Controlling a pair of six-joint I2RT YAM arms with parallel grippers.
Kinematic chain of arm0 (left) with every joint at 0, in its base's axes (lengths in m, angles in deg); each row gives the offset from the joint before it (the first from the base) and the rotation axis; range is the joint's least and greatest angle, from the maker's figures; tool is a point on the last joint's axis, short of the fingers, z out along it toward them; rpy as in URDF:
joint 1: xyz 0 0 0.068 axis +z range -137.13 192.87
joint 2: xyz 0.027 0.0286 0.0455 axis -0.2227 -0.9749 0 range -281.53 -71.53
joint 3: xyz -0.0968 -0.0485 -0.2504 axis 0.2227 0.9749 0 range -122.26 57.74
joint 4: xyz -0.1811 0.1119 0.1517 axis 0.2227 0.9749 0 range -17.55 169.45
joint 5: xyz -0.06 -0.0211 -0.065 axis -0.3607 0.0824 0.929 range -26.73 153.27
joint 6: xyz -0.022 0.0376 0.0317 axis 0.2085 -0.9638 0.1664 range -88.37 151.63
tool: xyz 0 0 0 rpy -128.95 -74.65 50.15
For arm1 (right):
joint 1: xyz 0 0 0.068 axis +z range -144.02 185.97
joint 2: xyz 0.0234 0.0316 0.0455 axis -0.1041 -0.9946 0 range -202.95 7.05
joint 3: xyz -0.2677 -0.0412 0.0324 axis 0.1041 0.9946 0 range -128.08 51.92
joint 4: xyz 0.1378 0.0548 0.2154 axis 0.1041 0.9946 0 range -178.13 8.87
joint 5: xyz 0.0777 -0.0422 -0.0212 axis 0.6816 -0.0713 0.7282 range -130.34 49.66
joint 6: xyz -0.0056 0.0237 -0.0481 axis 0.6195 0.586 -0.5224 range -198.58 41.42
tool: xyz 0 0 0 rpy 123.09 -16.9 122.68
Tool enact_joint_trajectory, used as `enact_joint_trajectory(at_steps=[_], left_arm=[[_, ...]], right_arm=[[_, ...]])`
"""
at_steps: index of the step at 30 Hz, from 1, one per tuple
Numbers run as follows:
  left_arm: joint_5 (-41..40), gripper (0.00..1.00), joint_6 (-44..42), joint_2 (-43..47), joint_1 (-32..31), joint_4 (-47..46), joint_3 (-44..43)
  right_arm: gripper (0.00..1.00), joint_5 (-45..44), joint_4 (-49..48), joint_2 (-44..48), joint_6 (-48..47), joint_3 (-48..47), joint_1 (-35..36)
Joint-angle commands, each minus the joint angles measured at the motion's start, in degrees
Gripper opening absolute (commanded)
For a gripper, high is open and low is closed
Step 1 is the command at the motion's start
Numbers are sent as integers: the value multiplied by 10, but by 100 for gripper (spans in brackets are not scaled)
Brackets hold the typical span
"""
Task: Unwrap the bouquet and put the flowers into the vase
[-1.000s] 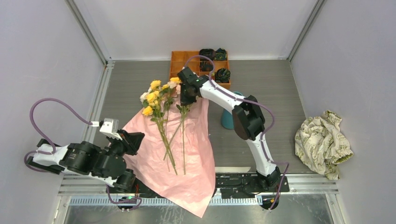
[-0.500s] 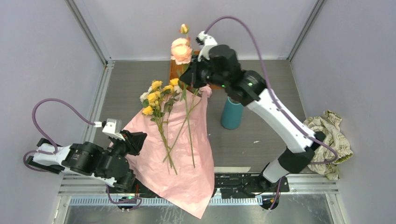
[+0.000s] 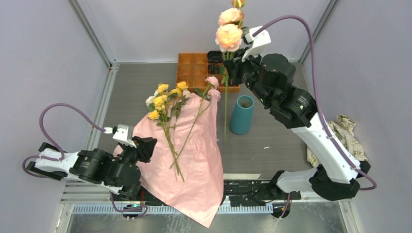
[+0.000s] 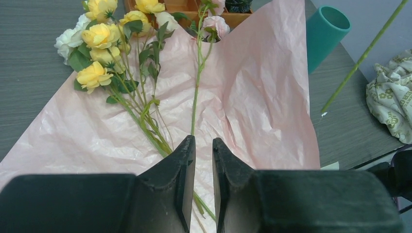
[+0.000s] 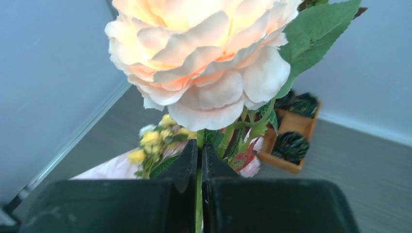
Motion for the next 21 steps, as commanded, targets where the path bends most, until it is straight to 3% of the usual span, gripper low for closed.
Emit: enact_joint_trajectory(at_steps=[1,8,21], left_arm=[[-34,22,-5,-13,-1,-32,-20],[-37,23,-12,-18,0,-44,-18],[-33,23,-18,-17,0,-52,-13]], right_arm=[[1,-105,-108,42,-109,-21,0],[1,-209,-220,64,-230,-5,-1],[1,-215,-328,45,-305,56,-5]])
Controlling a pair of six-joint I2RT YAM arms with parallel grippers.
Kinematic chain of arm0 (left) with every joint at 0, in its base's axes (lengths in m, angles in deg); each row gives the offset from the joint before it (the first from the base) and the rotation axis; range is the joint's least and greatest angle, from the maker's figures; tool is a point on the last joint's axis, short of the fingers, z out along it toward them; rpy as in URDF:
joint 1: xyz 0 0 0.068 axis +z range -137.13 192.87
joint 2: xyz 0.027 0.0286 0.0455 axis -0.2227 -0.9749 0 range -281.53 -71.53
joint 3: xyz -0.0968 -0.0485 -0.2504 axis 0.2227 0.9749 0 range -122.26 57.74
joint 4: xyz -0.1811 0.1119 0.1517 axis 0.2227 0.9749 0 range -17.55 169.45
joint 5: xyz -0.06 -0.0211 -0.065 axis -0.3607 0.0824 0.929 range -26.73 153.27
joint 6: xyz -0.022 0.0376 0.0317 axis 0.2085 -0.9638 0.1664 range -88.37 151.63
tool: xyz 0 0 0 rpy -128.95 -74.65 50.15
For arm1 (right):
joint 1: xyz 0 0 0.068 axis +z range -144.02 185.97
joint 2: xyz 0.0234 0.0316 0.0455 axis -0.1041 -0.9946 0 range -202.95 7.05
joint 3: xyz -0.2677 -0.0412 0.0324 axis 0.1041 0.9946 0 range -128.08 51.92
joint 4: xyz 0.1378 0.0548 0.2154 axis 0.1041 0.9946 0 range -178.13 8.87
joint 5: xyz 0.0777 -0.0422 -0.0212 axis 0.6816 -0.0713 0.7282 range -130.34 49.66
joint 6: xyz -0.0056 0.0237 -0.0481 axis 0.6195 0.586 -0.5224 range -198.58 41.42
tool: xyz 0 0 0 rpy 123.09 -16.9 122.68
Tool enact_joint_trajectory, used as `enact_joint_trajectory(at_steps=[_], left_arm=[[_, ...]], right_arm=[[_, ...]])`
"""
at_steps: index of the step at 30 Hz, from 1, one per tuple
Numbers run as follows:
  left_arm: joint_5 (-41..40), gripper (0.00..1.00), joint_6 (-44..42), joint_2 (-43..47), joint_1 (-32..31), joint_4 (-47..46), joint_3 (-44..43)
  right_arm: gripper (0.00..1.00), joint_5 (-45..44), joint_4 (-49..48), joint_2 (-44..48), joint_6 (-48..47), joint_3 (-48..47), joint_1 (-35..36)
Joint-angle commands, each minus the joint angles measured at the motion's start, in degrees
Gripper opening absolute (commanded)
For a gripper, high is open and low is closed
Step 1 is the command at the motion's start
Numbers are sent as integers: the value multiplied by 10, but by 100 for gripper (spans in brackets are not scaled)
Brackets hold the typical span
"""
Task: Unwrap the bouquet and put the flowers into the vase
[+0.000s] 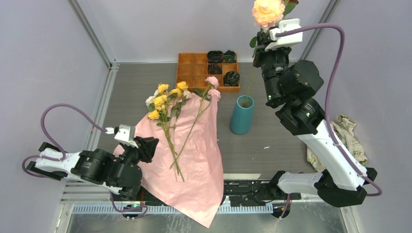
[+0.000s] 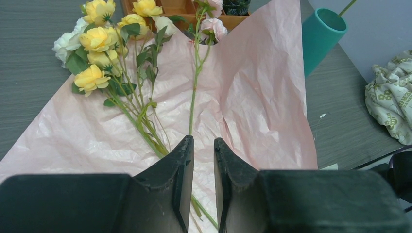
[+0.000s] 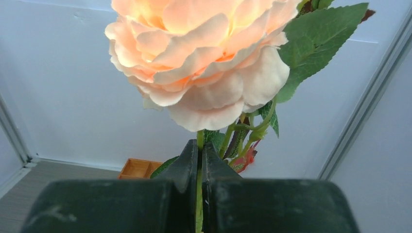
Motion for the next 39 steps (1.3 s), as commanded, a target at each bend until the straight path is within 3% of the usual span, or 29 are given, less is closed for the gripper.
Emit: enact_joint_trajectory(at_steps=[1,14,22,28,34,39], left_arm=[[-28,23,1,-2,-1,-28,-11],[-42,27,-31,4,0,-46,-13],[-48,29,-43,3,0,-56,-14],[-55,31,-59,-1,-1,-74,-14],[-67,33,-93,-23,0,-104,-25],[-76,35,-101,-44,1,-106,-41]], right_arm=[[1,-9,-60,-15,-30,15,-4],[1,-59,-147,55,47,257,-23],[7,-79,-152,83,73,333,-37],[27,-90,-119,114,97,353,-39],[73,-86,-101,158,127,387,-40],[85,-82,-30,142,144,364,-39]])
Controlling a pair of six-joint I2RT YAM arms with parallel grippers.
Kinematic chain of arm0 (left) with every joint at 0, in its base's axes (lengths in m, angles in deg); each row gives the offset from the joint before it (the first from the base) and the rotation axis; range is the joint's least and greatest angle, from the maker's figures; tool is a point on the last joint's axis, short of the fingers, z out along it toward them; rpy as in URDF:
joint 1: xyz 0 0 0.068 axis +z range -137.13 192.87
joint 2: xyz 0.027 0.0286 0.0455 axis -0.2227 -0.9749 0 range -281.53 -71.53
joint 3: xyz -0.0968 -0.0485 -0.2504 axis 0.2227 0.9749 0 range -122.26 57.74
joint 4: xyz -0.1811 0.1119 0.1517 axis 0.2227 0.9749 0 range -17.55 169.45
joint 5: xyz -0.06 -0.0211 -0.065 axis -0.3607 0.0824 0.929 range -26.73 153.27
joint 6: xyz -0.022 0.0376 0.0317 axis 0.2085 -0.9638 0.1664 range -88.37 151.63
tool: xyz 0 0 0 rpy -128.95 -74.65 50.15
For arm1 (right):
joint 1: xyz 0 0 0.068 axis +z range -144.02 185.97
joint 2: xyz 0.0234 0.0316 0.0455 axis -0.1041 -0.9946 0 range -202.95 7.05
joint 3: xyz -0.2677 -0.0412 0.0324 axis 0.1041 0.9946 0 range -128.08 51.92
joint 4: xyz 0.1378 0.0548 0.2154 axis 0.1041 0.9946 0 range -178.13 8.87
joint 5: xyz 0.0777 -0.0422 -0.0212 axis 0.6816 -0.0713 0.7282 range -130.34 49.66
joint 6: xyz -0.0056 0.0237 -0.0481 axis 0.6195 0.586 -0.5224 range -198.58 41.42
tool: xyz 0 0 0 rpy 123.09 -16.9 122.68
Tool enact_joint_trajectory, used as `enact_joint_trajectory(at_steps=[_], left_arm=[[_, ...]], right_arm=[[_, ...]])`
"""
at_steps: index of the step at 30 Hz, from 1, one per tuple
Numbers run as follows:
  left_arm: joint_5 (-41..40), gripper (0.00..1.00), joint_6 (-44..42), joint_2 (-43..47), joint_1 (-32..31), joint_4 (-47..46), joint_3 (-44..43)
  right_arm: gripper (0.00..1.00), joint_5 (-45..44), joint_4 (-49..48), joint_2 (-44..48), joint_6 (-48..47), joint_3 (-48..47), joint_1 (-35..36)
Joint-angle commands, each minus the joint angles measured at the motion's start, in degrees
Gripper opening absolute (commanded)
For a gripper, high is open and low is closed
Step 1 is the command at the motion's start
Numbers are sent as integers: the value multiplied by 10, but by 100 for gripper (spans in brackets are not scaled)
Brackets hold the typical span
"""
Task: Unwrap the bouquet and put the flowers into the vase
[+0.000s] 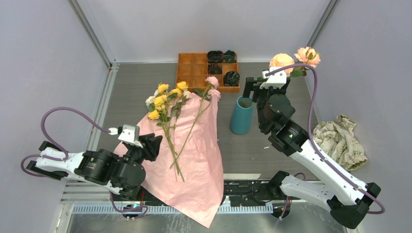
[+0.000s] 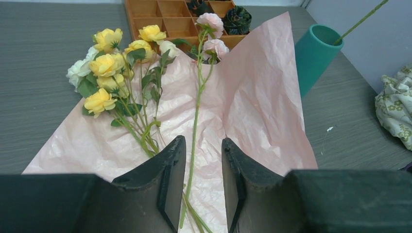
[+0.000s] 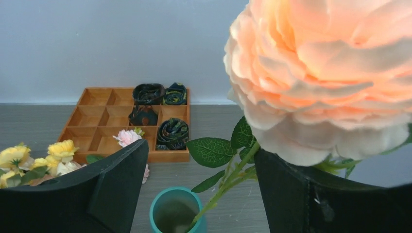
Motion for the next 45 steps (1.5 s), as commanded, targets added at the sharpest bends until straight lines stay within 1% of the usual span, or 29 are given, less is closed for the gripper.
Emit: enact_joint_trajectory(at_steps=[1,8,13,16,18,21,25,27,29,32,37,41,45], left_arm=[[-39,35,-13,-14,1,-34,-31],[-38,35,-14,-1,0,-38,-24],[-40,36,-15,18,0,-42,-13],[-43,38,-16,24,0,-42,-9],[-43,38,-18,26,0,-44,-6],[-43,40,-35,23,0,-59,-5],[-44,40,-59,9,0,-74,-19],[-49,40,-73,-1,0,-83,-27],[-53,40,-89,-15,1,-95,-37],[-52,41,-103,-38,8,-103,-55],[-17,41,-118,-72,50,-112,-75],[59,41,-146,-98,119,-141,-79],[151,40,-162,-129,193,-177,-71]], right_arm=[[85,1,54,-17,30,-30,-2],[82,41,70,-59,54,-51,-3],[86,56,102,-107,88,-82,-4],[91,59,133,-122,130,-89,-4],[95,75,156,-123,156,-91,-4],[97,100,188,-114,185,-95,-4],[96,146,226,-99,201,-108,-4],[96,170,257,-96,213,-129,-4],[96,177,299,-97,231,-158,-4],[96,163,360,-92,252,-199,-4],[97,124,451,-84,271,-257,-4],[99,88,494,-73,275,-277,-4],[100,93,500,-82,261,-277,-4]])
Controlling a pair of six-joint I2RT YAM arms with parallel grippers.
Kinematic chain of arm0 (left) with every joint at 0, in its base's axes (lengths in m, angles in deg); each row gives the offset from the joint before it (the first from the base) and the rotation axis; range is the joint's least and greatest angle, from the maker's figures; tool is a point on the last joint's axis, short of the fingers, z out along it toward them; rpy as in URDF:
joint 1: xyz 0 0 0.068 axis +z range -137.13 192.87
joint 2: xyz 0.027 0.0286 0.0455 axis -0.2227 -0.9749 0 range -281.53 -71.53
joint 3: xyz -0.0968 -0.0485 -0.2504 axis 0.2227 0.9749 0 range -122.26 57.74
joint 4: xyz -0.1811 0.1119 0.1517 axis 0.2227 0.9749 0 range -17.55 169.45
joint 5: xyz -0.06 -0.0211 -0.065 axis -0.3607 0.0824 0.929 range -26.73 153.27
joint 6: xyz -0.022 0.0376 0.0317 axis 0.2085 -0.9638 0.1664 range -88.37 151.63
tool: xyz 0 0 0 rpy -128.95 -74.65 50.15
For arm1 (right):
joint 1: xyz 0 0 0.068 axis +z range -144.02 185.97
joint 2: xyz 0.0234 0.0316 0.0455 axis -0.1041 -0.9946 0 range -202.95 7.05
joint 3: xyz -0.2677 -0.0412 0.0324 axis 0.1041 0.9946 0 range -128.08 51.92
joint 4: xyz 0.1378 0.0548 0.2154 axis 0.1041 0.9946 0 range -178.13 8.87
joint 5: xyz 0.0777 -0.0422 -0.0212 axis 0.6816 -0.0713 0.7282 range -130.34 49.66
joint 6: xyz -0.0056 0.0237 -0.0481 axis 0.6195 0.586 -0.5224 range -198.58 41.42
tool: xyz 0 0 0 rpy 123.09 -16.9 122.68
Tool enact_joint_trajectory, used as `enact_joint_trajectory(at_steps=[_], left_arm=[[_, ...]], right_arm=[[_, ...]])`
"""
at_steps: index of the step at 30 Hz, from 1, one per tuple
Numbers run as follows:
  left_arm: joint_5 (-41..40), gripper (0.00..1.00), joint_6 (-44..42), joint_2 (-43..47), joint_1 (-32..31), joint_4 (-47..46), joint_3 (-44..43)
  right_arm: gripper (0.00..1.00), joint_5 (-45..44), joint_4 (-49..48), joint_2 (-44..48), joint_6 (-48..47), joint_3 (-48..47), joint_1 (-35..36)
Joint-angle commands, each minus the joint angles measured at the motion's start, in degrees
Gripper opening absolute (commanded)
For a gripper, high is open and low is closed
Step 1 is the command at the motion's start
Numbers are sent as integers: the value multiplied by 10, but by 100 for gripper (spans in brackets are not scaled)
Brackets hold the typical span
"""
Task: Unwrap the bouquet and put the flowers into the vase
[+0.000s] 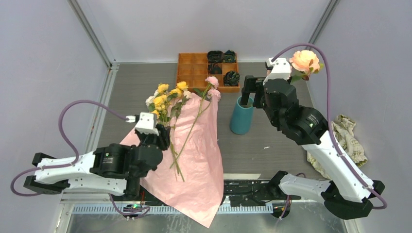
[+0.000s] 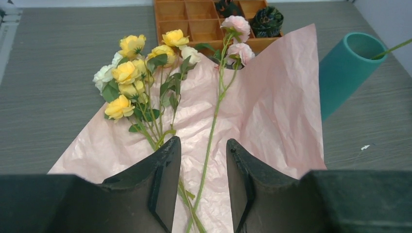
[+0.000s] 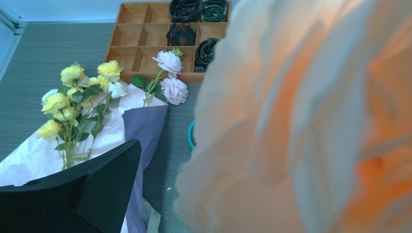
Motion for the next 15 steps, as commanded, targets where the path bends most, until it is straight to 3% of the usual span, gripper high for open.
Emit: enact_joint_trajectory(at_steps=[1,8,15], left_arm=[[108,40,-28,-33,60,-73,-8],[141,39,-30,-69,88,-95,-4],[220,39,-56,-76,149,-156,12]], right_arm=[[99,-13,26,-10,0,-18,-3],[100,39,-25,-68,-2,-1,-8],[97,105,77,-203,35,-148,-22]])
